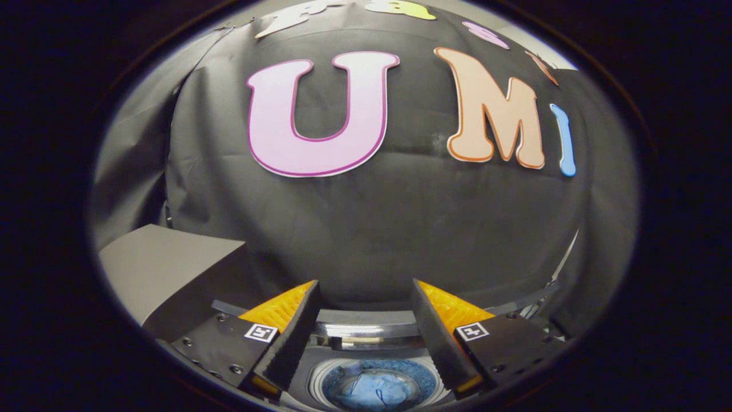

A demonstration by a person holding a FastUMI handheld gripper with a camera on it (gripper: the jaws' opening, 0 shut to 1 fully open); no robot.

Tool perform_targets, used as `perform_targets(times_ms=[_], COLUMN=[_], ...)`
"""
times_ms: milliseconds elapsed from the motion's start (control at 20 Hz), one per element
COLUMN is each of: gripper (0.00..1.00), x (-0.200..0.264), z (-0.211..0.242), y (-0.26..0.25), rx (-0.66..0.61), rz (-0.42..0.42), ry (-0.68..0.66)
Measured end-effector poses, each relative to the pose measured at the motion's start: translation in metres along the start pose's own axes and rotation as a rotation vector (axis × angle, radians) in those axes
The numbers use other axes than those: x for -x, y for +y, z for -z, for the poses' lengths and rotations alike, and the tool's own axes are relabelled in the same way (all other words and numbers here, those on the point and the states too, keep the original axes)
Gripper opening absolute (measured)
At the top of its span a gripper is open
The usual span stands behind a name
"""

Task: Put the clothes into the washing machine and then close the washing machine lid.

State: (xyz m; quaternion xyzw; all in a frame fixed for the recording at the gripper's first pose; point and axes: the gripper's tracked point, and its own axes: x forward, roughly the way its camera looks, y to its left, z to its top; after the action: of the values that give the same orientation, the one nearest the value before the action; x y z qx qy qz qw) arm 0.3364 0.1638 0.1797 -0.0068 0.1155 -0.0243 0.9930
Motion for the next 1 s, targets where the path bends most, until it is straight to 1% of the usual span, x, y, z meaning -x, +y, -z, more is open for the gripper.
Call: perform_targets(times_ms=[100, 200, 350, 500, 550, 800, 1000], gripper=[0.98, 0.97, 0.96, 0.94, 0.95, 0.96, 0.96], x=[0.016, 0.029, 0.042, 0.056, 0.061, 0.086, 0.101], z=[0.022, 0.034, 0.042, 0.043, 0.044, 0.048, 0.064], y=[-0.005, -0.017, -0.036, -0.056, -0.062, -0.089, -0.110], rx=[-0.024, -0.059, -0.114, -0.137, -0.145, -0.141, -0.122], rz=[-0.003, 0.010, 0.027, 0.049, 0.055, 0.057, 0.070], ry=[0.029, 0.024, 0.005, -0.017, -0.028, -0.085, -0.124])
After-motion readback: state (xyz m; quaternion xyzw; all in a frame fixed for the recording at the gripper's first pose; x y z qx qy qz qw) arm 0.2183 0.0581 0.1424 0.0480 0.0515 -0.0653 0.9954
